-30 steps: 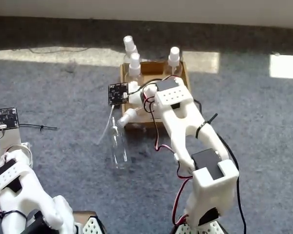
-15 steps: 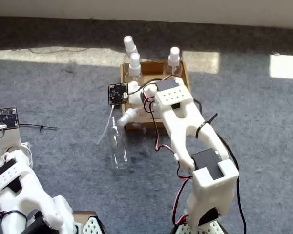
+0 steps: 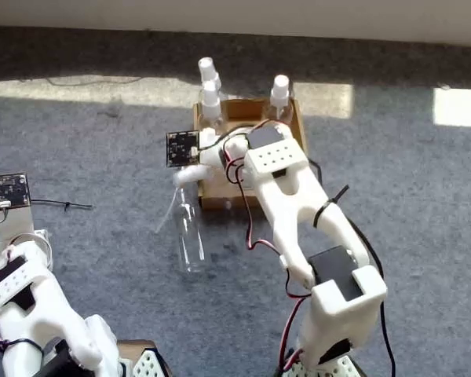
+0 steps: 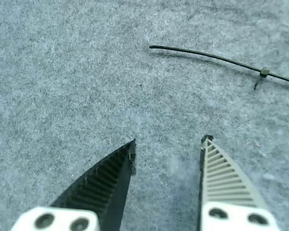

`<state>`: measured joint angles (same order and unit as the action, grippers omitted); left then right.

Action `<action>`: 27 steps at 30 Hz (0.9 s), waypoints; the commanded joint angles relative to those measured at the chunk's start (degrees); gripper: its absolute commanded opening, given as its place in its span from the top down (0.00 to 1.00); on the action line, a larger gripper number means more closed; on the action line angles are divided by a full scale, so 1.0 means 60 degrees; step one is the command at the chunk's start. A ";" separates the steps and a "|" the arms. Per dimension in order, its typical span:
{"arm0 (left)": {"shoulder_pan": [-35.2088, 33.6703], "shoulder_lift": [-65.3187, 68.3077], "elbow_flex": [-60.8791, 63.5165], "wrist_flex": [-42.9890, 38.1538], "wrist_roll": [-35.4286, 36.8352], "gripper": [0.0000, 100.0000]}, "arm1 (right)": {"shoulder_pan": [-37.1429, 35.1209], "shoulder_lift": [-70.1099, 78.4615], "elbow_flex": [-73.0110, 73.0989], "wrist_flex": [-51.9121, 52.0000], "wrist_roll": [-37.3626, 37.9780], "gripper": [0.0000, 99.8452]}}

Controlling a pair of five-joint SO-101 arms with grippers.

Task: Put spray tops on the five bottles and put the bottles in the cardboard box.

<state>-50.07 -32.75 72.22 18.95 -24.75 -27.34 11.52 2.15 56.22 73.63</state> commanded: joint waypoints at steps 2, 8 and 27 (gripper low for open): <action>0.0125 -0.0051 -0.0081 -0.0176 -0.0029 0.79 | -0.0125 -0.0842 -0.0359 0.0007 -0.0147 0.77; 0.0125 -0.0051 -0.0066 -0.0176 -0.0029 0.79 | -0.0154 -0.0799 -0.0374 0.0623 -0.0132 0.77; 0.0125 -0.0051 -0.0066 -0.0176 -0.0029 0.79 | -0.0183 0.0520 -0.0447 0.0608 -0.0176 0.77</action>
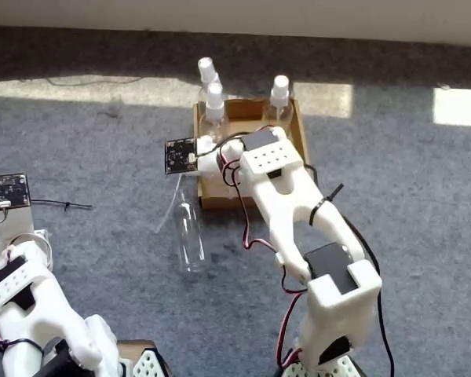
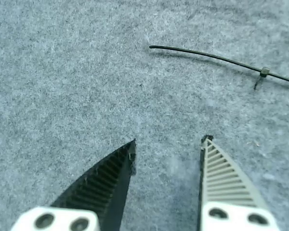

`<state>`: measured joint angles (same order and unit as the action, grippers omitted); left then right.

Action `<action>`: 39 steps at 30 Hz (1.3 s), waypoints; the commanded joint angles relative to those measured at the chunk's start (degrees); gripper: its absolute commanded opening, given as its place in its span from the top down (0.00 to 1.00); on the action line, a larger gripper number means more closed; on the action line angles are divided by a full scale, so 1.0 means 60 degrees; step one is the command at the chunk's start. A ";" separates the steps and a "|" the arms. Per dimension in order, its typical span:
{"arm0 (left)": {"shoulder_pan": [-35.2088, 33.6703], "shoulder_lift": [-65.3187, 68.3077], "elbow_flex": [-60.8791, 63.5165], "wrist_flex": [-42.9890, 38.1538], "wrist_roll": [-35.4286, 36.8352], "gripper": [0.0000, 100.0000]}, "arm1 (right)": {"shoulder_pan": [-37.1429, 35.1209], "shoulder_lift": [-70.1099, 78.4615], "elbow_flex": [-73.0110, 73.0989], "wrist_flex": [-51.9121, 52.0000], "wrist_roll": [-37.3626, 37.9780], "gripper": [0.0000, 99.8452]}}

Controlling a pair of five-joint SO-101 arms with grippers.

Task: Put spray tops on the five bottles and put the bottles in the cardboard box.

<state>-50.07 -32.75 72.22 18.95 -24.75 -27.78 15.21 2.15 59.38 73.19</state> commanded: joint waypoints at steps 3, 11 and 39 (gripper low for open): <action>0.0125 -0.0051 -0.0066 -0.0176 -0.0029 0.79 | -0.0110 -0.0066 -0.0462 0.0066 -0.0103 0.77; 0.0125 -0.0051 -0.0066 -0.0176 -0.0029 0.79 | -0.0110 -0.0051 -0.0447 0.0066 -0.0103 0.77; 0.0081 -0.0051 -0.0066 -0.0161 -0.0029 0.79 | -0.0168 -0.0125 -0.1062 -0.0286 -0.1392 0.87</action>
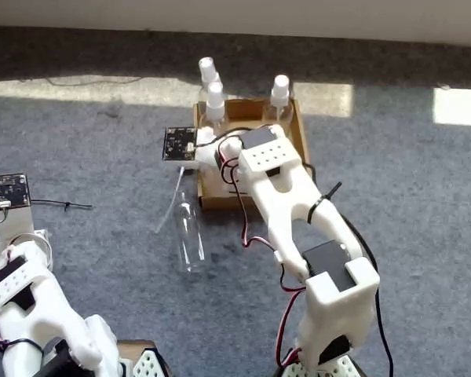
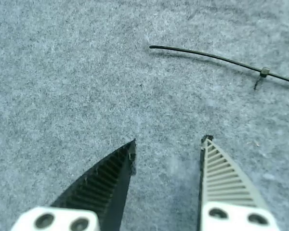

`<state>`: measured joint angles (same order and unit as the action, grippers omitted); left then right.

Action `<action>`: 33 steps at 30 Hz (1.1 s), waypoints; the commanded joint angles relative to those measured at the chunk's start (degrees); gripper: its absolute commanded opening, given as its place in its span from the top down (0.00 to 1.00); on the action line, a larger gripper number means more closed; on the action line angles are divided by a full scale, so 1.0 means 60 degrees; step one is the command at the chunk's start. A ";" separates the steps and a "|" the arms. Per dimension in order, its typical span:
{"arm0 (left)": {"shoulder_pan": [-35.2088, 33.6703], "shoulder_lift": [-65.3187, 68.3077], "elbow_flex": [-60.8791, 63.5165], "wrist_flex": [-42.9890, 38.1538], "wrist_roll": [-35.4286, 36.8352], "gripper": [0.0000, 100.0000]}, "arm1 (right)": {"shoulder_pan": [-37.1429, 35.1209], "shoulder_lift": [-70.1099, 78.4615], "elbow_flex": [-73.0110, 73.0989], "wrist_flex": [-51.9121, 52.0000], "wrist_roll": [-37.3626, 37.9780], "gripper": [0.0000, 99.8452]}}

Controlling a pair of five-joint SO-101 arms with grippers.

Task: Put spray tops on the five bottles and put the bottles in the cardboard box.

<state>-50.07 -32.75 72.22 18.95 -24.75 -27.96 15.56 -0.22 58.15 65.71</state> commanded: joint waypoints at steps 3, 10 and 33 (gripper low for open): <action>0.0110 -0.0051 -0.0066 -0.0161 -0.0029 0.79 | -0.0139 -0.0198 -0.0755 -0.0066 -0.0147 0.87; 0.0110 -0.0051 -0.0066 -0.0161 -0.0029 0.79 | -0.0168 -0.0198 -0.0755 -0.0066 -0.0073 0.87; 0.0125 -0.0051 -0.0066 -0.0161 -0.0029 0.79 | -0.0725 -0.2234 -0.0652 0.0652 -0.0132 0.87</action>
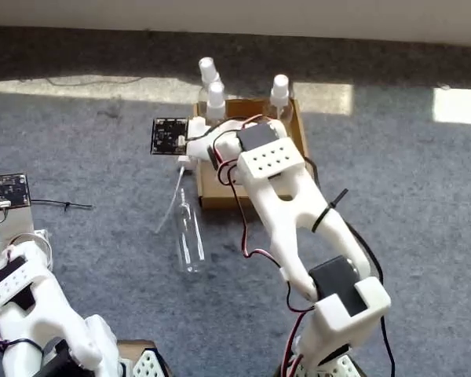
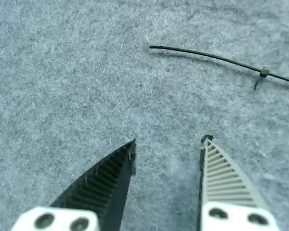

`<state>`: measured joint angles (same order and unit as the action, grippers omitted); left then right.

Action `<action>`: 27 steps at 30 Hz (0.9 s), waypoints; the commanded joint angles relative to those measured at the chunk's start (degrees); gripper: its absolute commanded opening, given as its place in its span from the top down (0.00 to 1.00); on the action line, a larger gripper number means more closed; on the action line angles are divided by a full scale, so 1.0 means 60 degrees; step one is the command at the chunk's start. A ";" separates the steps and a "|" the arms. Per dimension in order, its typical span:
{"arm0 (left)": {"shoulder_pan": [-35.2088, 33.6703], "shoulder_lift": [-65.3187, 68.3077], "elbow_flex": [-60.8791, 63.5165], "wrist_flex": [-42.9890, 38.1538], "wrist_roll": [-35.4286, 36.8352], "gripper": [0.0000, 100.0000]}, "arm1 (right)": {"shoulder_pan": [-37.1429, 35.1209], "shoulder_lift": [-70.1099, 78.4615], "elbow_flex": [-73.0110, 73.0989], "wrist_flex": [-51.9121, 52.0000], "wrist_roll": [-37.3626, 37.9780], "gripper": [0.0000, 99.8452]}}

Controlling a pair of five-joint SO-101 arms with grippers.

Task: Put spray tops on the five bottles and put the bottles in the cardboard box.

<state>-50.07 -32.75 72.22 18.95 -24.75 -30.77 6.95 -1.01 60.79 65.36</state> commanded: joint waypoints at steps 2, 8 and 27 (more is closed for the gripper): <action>0.0125 -0.0051 -0.0066 -0.0161 -0.0029 0.79 | -0.0432 -0.0960 -0.0520 0.0403 -0.0073 0.87; 0.0125 -0.0051 -0.0095 -0.0161 -0.0029 0.79 | -0.0842 -0.1223 -0.0520 0.1062 -0.0073 0.87; 0.0125 -0.0051 -0.0066 -0.0132 -0.0029 0.79 | -0.1516 -0.2806 -0.0549 0.1179 -0.4029 0.94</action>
<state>-50.07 -32.75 72.22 18.95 -24.75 -39.65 -6.33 -1.01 69.14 46.64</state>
